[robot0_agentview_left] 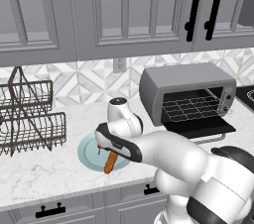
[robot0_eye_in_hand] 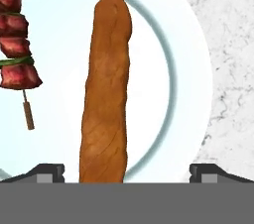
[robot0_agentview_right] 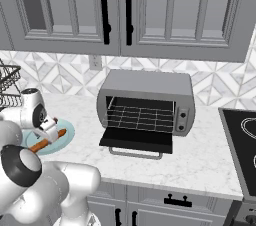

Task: Pick up the kebab skewer and baguette bread, and place them inside the toaster oven. Close the toaster oven door and start by setting the timer.

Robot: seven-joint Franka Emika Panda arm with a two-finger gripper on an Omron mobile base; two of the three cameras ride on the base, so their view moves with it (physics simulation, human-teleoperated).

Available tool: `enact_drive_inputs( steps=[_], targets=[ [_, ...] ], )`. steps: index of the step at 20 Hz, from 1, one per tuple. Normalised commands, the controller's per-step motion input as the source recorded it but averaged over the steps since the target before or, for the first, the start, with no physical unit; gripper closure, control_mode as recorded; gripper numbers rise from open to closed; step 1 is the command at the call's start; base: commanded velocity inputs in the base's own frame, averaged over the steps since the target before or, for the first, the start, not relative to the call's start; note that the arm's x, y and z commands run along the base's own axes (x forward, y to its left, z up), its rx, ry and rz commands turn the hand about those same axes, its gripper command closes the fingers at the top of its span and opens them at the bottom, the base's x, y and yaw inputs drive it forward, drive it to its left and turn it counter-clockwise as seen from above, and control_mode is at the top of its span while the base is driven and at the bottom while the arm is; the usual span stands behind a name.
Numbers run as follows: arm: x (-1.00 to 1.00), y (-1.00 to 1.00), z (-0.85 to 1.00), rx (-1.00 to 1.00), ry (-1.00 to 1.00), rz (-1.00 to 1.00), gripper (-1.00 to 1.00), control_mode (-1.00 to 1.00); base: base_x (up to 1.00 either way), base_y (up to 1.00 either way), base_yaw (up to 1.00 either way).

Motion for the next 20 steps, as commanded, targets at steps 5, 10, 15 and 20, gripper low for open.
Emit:
enact_drive_inputs(
  steps=[5, 10, 15, 20],
  targets=[
    [0.01, 0.08, -0.15, 0.00, 0.00, -0.07, -1.00, -1.00, 0.00, 0.00, 0.00],
    [0.04, 0.05, -0.13, 0.00, 0.00, -0.04, -1.00, -1.00, 0.00, 0.00, 0.00],
    [0.00, 0.01, -0.19, 0.00, 0.00, -0.03, -1.00, -1.00, 0.00, 0.00, 0.00],
    [0.05, 0.07, -0.14, 0.00, 0.00, -0.03, -1.00, -1.00, 0.00, 0.00, 0.00]
  ],
)
